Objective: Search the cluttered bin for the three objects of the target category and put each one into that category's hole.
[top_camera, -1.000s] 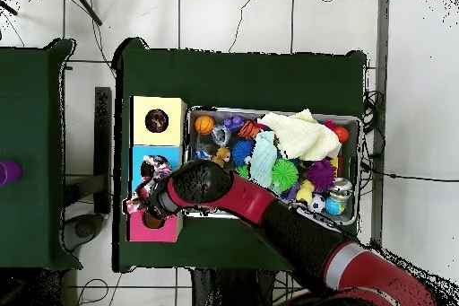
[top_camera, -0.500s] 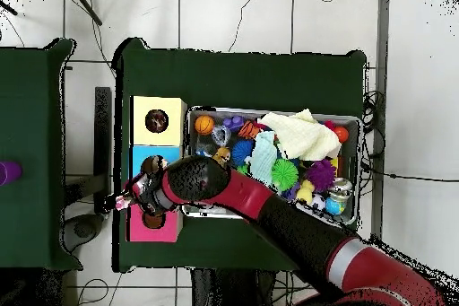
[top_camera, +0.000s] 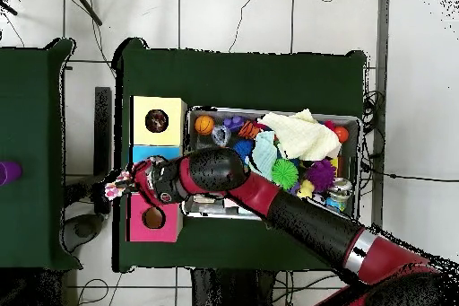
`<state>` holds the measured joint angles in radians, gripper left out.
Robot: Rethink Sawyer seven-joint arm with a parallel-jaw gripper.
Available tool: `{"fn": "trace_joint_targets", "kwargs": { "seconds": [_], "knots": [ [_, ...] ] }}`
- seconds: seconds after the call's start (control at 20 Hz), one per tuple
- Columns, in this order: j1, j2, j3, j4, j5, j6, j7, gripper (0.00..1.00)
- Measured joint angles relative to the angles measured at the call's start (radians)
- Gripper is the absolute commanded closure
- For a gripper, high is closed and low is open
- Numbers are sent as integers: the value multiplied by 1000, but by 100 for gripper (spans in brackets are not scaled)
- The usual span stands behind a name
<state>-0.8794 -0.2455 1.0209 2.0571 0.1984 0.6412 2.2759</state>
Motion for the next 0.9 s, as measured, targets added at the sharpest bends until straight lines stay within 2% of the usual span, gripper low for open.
{"fn": "trace_joint_targets", "kwargs": {
  "seconds": [0.2,0.25,0.45,0.5,0.6,0.65,0.9],
  "knots": [
    [-115,172,113,-1,-54,0,-68,100],
    [-157,245,156,-2,-82,0,-107,100],
    [-249,429,252,-8,-172,-3,-230,100],
    [-286,520,295,-9,-214,-8,-299,100],
    [-309,586,326,-9,-242,-9,-352,100],
    [-329,658,363,-9,-269,-9,-409,100],
    [-346,842,465,-8,-337,-9,-551,100]
  ]
}}
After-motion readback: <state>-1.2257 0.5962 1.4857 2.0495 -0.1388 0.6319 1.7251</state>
